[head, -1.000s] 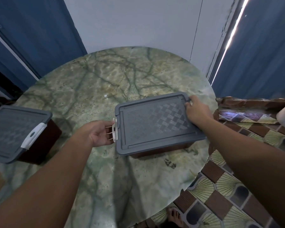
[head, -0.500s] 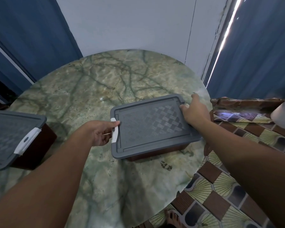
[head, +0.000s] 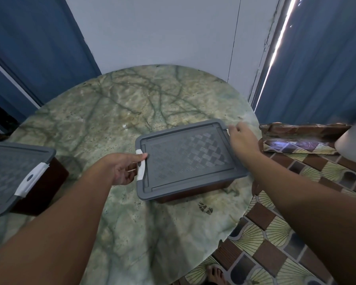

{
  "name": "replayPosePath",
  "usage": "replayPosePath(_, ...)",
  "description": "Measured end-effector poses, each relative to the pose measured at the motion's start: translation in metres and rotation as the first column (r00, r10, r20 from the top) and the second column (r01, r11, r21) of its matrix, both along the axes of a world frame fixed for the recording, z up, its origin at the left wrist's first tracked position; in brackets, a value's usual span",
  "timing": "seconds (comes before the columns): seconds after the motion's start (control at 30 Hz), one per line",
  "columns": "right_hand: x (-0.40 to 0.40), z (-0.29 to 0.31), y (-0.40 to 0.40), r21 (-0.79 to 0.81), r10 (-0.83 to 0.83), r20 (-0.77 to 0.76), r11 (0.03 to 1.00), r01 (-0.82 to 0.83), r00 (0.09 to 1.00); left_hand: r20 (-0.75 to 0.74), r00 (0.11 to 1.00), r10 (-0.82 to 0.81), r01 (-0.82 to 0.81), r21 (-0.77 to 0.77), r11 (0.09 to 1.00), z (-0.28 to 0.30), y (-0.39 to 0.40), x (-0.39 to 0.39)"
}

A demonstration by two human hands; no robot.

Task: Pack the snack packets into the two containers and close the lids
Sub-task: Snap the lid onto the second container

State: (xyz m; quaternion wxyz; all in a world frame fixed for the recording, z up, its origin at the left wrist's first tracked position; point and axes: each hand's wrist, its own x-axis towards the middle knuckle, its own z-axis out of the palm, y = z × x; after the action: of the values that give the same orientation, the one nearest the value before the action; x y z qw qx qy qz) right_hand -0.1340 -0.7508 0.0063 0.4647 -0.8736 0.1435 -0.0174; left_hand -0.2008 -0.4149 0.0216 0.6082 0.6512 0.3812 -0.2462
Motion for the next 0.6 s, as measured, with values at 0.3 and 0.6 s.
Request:
replayPosePath(0.3,0.006,0.004,-0.002,0.362,-0.048,-0.170,0.926,0.108,0.984,0.008,1.000,0.003,-0.003,0.004,1.000,-0.001,0.000,0.000)
replayPosePath(0.6,0.013,0.011,-0.001,0.285,0.024,-0.344,0.955,0.080,0.939,0.071,0.986,-0.151,0.116,0.357,0.927,0.011,0.004,0.019)
